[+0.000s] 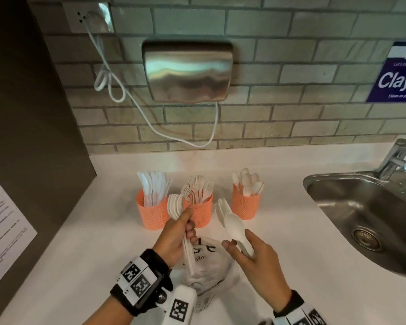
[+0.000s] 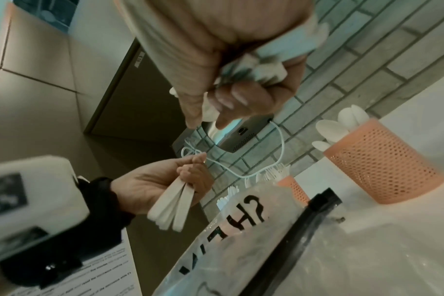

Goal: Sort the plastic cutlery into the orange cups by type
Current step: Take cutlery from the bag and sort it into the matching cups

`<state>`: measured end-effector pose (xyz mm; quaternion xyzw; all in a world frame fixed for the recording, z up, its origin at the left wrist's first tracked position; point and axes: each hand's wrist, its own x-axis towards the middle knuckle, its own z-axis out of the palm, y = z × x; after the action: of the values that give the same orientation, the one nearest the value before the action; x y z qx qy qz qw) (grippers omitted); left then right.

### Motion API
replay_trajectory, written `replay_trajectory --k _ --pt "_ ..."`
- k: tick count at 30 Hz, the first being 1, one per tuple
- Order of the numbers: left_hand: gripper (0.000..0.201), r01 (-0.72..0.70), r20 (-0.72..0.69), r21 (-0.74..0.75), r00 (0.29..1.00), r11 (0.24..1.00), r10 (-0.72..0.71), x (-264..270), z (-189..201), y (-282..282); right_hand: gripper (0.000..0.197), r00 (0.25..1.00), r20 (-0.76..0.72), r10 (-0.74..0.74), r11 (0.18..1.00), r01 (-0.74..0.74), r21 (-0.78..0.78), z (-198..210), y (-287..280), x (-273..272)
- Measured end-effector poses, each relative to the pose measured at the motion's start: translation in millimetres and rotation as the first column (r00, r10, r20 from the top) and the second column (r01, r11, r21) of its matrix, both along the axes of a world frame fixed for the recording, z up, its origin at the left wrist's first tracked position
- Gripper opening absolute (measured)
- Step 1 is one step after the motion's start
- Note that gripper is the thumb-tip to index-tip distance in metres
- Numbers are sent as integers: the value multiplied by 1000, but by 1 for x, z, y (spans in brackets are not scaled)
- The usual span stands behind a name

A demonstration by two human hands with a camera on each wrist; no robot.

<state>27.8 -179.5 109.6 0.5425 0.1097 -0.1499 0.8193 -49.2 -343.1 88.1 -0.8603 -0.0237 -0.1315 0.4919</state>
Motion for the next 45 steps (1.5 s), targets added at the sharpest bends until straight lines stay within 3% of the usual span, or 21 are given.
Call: replay_trajectory --k 4,8,12,17,22,25,32,37,42,45 --pt "45 71 152 272 982 960 -116 13 5 5 30 999 -44 -28 999 27 -30 -10 -4 4" --pt "58 -76 375 571 910 818 -178 38 29 9 18 996 -94 -2 1000 3 3 -12 -13 8" --pt "56 -243 491 657 857 714 -160 76 55 7 6 993 -116 10 999 -4 51 -9 -24 12" --pt "47 -370 592 550 805 748 -37 115 62 0 8 990 -137 -9 992 26 123 -7 -41 17" --pt "39 -268 482 720 857 641 -182 134 35 -11 39 992 -103 -76 981 92 169 -9 -53 17" --pt "40 -227 423 786 876 575 -233 135 15 -16 44 990 -110 -84 978 103 180 -10 -60 16" --pt "27 -305 487 830 805 468 -339 140 -5 -21 43 979 -192 -70 960 118 254 -9 -64 18" --pt "24 -379 467 884 696 273 -546 146 -17 -17 47 982 -176 -72 967 111 229 -9 -65 20" --pt "28 -505 459 854 614 127 -643 144 -18 -17 34 977 -208 -45 950 106 292 -7 -66 24" --pt "43 -457 347 889 630 30 -695 144 -20 -18 32 980 -194 -49 947 107 303 -6 -66 26"
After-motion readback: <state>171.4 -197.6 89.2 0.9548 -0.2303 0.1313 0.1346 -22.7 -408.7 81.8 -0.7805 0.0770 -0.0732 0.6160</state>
